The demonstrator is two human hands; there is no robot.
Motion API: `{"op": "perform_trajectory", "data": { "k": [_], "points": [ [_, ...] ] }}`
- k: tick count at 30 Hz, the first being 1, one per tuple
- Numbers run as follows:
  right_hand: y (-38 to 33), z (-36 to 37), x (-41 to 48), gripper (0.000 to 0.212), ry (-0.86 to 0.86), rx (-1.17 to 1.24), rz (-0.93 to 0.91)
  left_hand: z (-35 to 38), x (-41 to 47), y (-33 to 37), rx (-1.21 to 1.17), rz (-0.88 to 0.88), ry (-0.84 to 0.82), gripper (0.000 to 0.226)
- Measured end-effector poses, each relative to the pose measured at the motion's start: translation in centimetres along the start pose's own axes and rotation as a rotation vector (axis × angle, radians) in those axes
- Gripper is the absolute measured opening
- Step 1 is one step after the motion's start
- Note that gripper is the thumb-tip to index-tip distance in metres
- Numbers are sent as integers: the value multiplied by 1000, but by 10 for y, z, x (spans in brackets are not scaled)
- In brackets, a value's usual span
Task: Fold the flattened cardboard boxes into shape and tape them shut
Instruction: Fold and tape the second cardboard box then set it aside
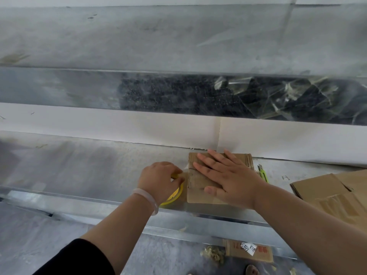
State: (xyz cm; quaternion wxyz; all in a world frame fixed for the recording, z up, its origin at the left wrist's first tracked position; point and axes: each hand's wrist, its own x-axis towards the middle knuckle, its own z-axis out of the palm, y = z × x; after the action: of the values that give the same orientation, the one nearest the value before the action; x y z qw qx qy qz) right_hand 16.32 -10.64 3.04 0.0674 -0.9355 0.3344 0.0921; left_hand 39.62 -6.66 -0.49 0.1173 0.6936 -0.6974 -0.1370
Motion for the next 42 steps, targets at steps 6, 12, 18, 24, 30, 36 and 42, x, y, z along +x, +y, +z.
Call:
{"op": "perform_trajectory", "data": {
  "k": [6,12,18,24,30,36,42],
  "points": [
    [2,4,0,65,18,-28,-2,1,6,13,42,9,-1,40],
    [5,9,-13,62,373,60,-13,5,7,15,11,3,34,37],
    [29,31,-65,33,837,418,600,7,7,13,28,-34,42,29],
    [53,72,-74,39,108,524,924,1,1,17,12,-45,19,31],
    [52,73,-68,36,37,423,929,1,-5,19,-59,-18,41,37],
    [49,76,-75,32,31,448,1041,0,-1,15,-69,7,4,24],
    [4,70,-92,66,404,782,1276,-3,5,6,-97,45,-42,21]
  ]
}}
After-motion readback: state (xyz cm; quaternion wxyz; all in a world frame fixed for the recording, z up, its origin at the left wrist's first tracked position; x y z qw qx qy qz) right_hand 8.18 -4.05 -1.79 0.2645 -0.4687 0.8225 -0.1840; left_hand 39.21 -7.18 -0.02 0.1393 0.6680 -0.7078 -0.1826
